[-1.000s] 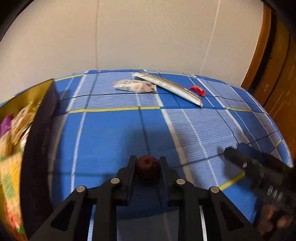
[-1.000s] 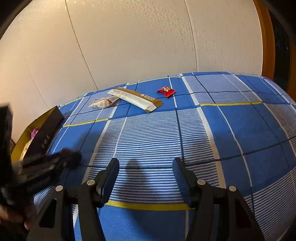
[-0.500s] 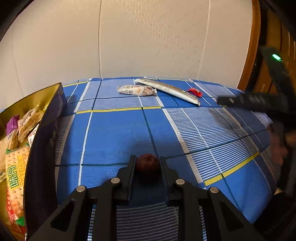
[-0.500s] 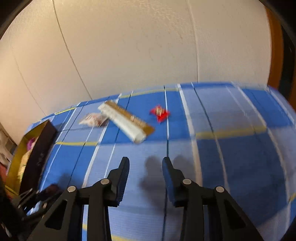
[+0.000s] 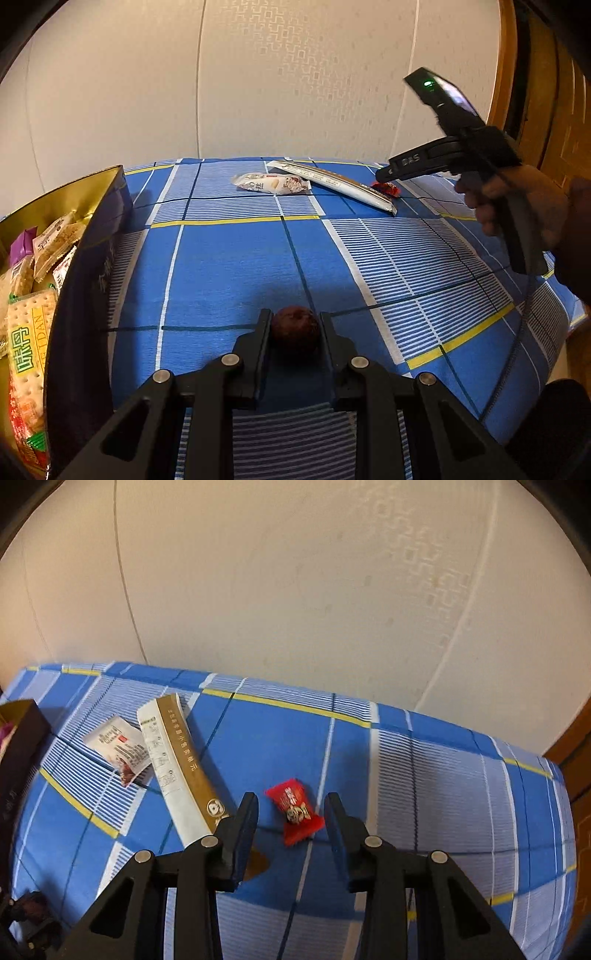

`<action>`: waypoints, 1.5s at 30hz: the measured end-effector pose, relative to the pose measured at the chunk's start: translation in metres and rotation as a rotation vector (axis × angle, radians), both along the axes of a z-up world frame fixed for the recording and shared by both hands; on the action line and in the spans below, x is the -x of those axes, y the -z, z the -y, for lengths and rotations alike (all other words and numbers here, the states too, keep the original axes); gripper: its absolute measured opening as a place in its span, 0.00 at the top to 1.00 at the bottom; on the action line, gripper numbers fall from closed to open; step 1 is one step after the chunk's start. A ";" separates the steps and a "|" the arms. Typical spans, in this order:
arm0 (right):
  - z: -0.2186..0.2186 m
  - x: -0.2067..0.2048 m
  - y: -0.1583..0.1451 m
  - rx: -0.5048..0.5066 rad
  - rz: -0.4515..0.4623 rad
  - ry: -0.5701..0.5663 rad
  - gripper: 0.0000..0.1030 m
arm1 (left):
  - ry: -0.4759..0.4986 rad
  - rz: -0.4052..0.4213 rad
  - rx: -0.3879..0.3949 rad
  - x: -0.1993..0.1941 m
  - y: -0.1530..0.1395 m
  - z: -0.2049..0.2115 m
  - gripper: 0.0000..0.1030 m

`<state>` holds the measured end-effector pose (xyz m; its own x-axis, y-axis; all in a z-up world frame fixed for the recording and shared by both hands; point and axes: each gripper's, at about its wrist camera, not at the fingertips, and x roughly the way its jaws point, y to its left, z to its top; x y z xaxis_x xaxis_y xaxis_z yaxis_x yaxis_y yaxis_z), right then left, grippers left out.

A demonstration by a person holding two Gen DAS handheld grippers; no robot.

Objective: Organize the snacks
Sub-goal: 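Grasp the small red-wrapped candy with the right gripper, then carry the red date into the gold tray and open the left gripper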

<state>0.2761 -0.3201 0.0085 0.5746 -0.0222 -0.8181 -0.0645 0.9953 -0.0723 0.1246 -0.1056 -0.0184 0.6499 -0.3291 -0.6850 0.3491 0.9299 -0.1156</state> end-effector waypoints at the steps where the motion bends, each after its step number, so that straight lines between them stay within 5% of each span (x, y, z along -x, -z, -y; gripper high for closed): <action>1: -0.002 -0.004 0.003 0.018 -0.009 -0.003 0.64 | -0.001 0.000 0.000 0.000 0.000 0.000 0.77; 4: -0.003 -0.013 0.013 0.044 -0.046 -0.010 0.68 | 0.001 0.004 -0.006 0.001 0.000 0.001 0.77; 5: -0.002 -0.014 0.017 0.051 -0.061 -0.008 0.82 | 0.002 0.004 -0.006 0.001 0.000 0.001 0.77; 8: 0.003 -0.010 0.019 0.077 -0.056 0.017 0.83 | -0.001 0.006 -0.004 0.001 0.000 0.001 0.77; 13: 0.019 0.020 0.020 0.089 -0.059 0.090 0.84 | -0.004 0.011 -0.013 0.001 0.000 0.002 0.77; 23: 0.012 0.132 0.014 -0.043 -0.041 0.189 0.83 | -0.003 0.019 -0.031 0.001 0.001 0.004 0.77; 28: -0.029 0.151 0.017 -0.096 0.013 0.149 0.83 | -0.004 0.022 -0.037 0.002 0.001 0.004 0.77; 32: -0.052 0.162 0.025 -0.024 0.103 0.132 0.83 | -0.004 0.028 -0.050 0.004 0.001 0.005 0.77; 45: -0.047 0.172 0.026 -0.091 0.157 0.140 0.82 | -0.031 0.011 -0.086 0.003 -0.002 0.009 0.77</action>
<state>0.1044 -0.2733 -0.0174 0.6914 -0.0407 -0.7213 0.0794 0.9966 0.0199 0.1217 -0.1145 -0.0168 0.6664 -0.2493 -0.7027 0.3211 0.9465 -0.0313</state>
